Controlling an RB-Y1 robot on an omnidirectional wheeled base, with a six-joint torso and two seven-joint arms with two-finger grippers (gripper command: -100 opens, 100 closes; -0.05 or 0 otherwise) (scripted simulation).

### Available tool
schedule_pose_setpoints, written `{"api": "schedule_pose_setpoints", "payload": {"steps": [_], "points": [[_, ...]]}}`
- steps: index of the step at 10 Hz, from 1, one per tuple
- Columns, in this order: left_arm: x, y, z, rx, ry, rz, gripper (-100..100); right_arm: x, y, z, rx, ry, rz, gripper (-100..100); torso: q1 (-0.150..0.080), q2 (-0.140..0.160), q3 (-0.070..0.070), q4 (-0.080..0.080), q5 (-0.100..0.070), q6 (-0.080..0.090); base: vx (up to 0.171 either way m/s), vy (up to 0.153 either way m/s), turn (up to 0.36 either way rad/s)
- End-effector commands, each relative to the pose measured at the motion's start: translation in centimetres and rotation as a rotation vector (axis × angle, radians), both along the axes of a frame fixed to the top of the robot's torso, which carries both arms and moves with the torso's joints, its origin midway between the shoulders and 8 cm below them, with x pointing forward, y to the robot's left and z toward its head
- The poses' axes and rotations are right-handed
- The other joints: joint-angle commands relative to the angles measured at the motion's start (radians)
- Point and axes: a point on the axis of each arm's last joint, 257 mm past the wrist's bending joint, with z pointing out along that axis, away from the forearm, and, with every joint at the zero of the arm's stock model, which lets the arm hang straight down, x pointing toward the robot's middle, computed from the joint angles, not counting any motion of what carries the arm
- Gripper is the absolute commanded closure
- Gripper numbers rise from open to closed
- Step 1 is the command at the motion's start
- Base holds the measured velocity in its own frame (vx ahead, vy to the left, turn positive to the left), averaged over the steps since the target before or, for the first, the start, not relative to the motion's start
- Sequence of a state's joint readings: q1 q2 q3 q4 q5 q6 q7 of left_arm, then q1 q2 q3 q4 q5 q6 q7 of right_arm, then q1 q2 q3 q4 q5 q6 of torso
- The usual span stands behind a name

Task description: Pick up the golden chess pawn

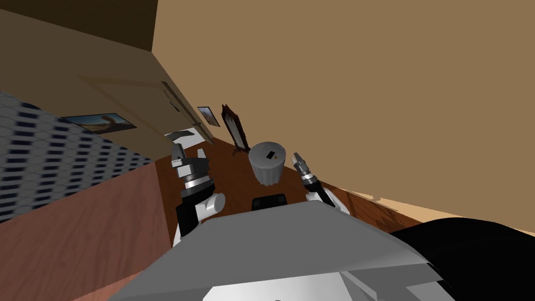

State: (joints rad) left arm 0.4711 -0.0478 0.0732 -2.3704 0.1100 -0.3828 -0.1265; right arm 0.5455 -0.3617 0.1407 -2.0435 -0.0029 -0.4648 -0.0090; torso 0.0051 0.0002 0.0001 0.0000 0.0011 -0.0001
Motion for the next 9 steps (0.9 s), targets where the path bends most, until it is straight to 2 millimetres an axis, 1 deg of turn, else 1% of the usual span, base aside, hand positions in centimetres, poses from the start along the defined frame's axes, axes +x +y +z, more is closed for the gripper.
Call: {"api": "schedule_pose_setpoints", "payload": {"steps": [1,2,3,4,5,6,7,8,9], "points": [[0.0,0.0,0.0,0.0,0.0,0.0,0,-0.8,-0.3,-4.4,-0.051,0.107,0.009,-100,0.0,0.0,0.0,0.0,0.0,0.0,0.01,0.113,0.125],[0.0,0.0,0.0,0.0,0.0,0.0,0,-0.8,-0.5,-5.1,-0.069,0.121,0.014,-100,0.001,0.0,0.0,0.0,0.0,0.0,-0.01,0.08,0.04],[0.0,0.0,0.0,0.0,0.0,0.0,0,-1.3,-0.9,-7.8,-0.107,0.188,0.02,-100,0.0,0.001,0.0,0.0,0.0,0.0,-0.019,0.085,0.098],[0.0,0.0,0.0,0.0,0.0,0.0,0,-1.4,-1.1,-8.1,-0.114,0.196,0.021,-100,0.0,0.001,0.001,0.0,0.0,0.0,-0.009,0.057,0.047],[0.0,0.0,0.0,0.0,0.0,0.0,0,-2.1,-1.8,-10.9,-0.161,0.265,0.028,-100,-0.002,0.001,0.0,0.0,0.0,0.0,0.005,0.058,0.122],[0.0,0.0,0.0,0.0,0.0,0.0,0,-2.2,-1.9,-11.2,-0.162,0.271,0.027,-100,-0.001,0.0,0.0,0.0,0.0,0.0,0.011,0.05,0.061],[0.0,0.0,0.0,0.0,0.0,0.0,0,-3.0,-2.4,-13.3,-0.206,0.327,0.037,-100,-0.002,0.0,0.0,0.0,0.0,0.0,0.013,0.065,0.104],[0.0,0.0,0.0,0.0,0.0,0.0,0,-3.2,-2.8,-14.2,-0.213,0.345,0.032,-100,-0.002,-0.001,0.0,0.0,0.0,0.0,0.016,0.053,0.068],[0.0,0.0,0.0,0.0,0.0,0.0,0,-4.2,-3.8,-16.9,-0.257,0.412,0.034,-100,-0.002,-0.001,0.0,0.0,0.0,0.0,0.028,0.074,0.144]]}}
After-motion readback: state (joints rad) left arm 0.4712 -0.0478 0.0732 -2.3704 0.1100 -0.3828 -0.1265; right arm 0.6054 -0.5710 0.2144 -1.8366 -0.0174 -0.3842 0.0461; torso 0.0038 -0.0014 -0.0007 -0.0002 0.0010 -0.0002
